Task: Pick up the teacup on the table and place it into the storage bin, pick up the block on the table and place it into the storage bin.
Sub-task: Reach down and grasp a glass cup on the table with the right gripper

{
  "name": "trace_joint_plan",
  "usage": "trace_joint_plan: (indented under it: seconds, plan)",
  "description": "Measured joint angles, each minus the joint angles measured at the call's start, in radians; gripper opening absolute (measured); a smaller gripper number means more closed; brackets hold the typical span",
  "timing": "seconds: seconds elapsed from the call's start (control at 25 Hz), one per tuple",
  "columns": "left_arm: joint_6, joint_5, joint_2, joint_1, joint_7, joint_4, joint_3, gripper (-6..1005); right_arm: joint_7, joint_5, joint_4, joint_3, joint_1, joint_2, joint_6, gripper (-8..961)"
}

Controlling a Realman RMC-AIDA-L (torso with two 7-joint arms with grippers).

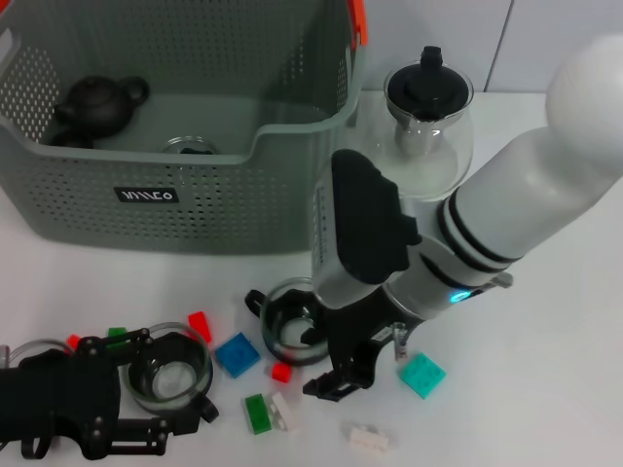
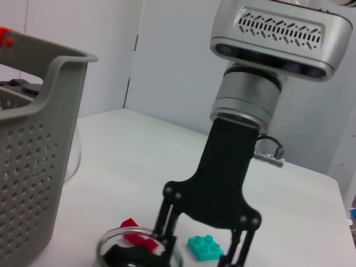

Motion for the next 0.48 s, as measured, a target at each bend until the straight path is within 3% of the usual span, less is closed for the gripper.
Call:
trace_joint_plan:
  seconds: [0.2,0.48]
  plan:
    - [-0.003,-0.004,0.0,-0.002,0.0,-0.003,0.0,856,-0.001,-0.028,-0.013,0.064,-0.005,0.001,-0.048,597]
    - [-0.004,-0.005,0.0,-0.002,0.0,-0.004,0.0,856,-0.008,-0.042,-0.002,0.009,-0.008,0.007,0.013,596]
